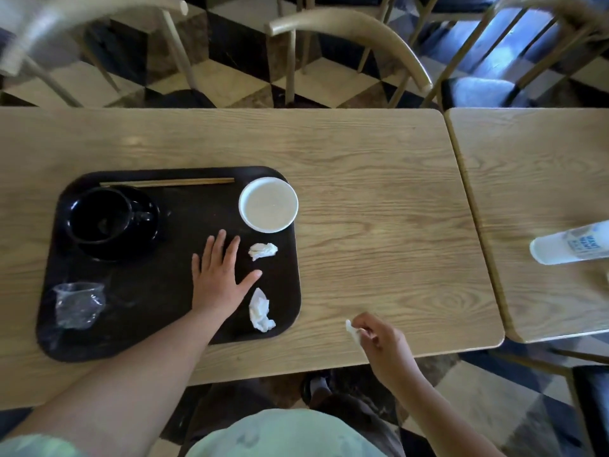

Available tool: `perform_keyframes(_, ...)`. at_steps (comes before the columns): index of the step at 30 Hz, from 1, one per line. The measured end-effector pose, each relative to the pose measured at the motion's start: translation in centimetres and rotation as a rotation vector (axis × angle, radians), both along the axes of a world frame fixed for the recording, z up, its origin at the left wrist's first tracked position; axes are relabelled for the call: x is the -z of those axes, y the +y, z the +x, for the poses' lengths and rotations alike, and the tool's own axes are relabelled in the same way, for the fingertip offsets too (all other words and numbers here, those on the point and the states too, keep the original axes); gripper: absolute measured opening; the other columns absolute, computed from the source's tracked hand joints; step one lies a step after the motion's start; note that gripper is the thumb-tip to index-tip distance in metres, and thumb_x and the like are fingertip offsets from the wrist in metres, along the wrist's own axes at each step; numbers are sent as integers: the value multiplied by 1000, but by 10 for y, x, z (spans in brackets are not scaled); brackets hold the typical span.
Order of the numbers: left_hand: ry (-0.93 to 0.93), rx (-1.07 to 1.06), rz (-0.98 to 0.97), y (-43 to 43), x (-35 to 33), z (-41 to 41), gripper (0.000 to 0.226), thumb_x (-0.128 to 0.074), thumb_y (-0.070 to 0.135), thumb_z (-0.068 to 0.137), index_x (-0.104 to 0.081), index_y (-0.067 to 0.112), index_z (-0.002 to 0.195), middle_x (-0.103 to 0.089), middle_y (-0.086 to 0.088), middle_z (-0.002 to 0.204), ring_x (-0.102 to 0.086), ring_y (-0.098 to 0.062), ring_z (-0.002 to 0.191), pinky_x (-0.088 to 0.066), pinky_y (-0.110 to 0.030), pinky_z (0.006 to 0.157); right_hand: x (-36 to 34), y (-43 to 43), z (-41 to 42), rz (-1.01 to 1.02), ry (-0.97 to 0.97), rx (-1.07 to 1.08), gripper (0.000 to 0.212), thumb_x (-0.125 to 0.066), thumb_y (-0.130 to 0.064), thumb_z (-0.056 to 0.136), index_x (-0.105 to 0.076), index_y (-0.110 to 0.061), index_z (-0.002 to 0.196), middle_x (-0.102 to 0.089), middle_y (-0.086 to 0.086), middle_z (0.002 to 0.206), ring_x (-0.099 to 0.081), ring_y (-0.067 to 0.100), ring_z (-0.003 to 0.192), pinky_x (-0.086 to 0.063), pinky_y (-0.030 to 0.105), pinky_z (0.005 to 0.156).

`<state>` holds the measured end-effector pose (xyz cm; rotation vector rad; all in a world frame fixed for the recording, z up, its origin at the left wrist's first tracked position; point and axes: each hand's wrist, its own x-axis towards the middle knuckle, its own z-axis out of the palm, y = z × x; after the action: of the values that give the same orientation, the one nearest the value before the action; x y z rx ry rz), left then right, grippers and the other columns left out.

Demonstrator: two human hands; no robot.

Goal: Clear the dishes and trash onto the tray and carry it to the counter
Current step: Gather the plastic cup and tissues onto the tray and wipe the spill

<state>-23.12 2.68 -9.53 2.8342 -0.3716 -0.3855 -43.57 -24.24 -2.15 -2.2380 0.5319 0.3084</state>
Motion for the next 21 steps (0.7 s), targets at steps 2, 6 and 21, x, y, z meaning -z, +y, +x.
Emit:
perform_keyframes(2,8,51,-24,13,-4,-2,82,-48,67,86,-26,25,153,-10,-3,166,-5,-23,152,-13,-53,120,-2,13,17,-4,-29,5,21,-62,-5,88,-70,-24,89,-66,-15,88,-61,-1,78,-46,13,69)
perform_keyframes(6,36,114,-66,36,-12,-9,72,-46,59,92,-31,23,153,-12,-2,166,-6,-21,153,-14,-48,121,-2,39,49,-36,-47,0,22,-62,0,86,-75,-17,90,-67,-9,94,-63,1,80,-43,5,66)
perform_keyframes(21,31,293,-152,119,-20,-7,54,-50,39,99,-44,17,148,-22,0,163,-13,-16,151,-12,-36,121,16,130,159,-167,-211,70,22,-57,5,86,-72,-8,76,-58,-2,88,-58,13,74,-42,17,64)
